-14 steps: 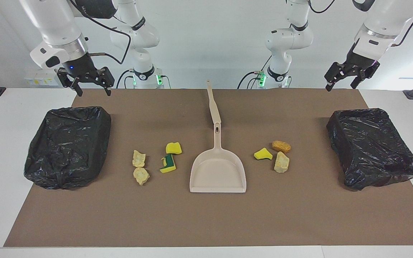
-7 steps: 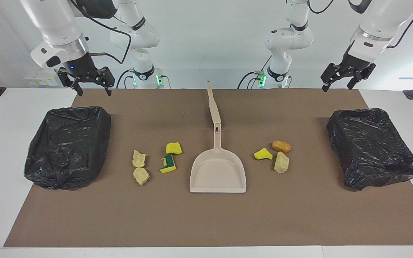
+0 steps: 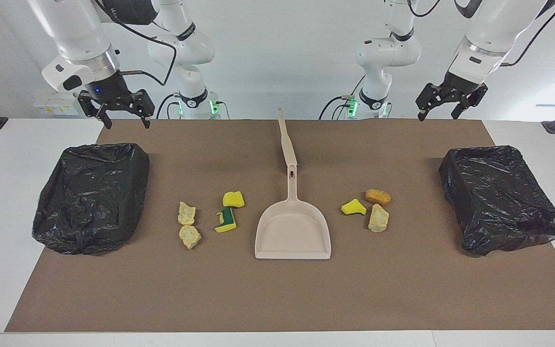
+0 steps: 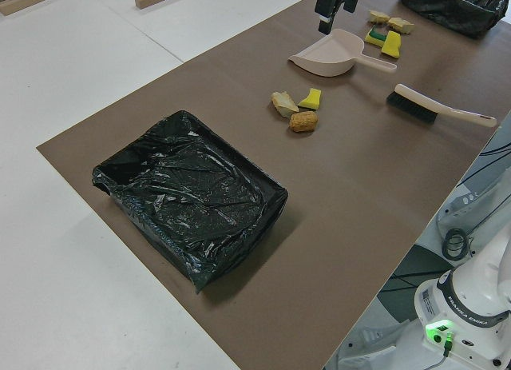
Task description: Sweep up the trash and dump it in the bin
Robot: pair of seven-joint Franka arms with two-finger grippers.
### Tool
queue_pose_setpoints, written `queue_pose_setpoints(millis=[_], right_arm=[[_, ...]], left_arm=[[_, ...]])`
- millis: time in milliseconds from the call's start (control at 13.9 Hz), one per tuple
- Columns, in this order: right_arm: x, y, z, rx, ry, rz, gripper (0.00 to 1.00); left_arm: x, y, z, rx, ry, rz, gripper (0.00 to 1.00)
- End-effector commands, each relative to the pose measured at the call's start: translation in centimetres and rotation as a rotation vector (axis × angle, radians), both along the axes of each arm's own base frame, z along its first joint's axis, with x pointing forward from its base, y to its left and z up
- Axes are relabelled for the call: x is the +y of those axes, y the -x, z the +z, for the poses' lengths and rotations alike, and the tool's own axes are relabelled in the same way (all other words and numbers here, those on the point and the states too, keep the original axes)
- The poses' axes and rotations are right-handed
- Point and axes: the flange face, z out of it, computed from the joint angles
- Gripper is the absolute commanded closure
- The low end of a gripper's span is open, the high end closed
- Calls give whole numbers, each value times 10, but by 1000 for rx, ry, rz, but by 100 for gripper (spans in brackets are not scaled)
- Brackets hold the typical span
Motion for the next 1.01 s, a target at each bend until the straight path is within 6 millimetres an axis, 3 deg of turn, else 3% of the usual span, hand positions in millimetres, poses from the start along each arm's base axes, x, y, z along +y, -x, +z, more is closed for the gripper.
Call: queue_pose_setpoints(millis=[0, 217, 505, 650, 794, 939], right_arm=[[1, 7, 4, -9, -8, -12, 0], [2, 11, 4, -6, -12, -6, 0], [14, 9, -8, 46, -12, 13, 0], [35, 2, -18, 63, -10, 47, 0], [54, -7, -34, 83, -15, 70, 0], [76, -16, -54, 109, -12, 58, 0]], left_arm=[[-10, 11, -5, 8, 22, -4, 0], [-17, 16, -14, 35, 44, -7, 0], [-79, 57, -50, 90, 17, -62, 0], [-105, 83, -71, 94, 20, -71, 0], [-136, 99, -97, 96, 21, -40, 0], [-168, 116, -111, 66, 29, -32, 0]])
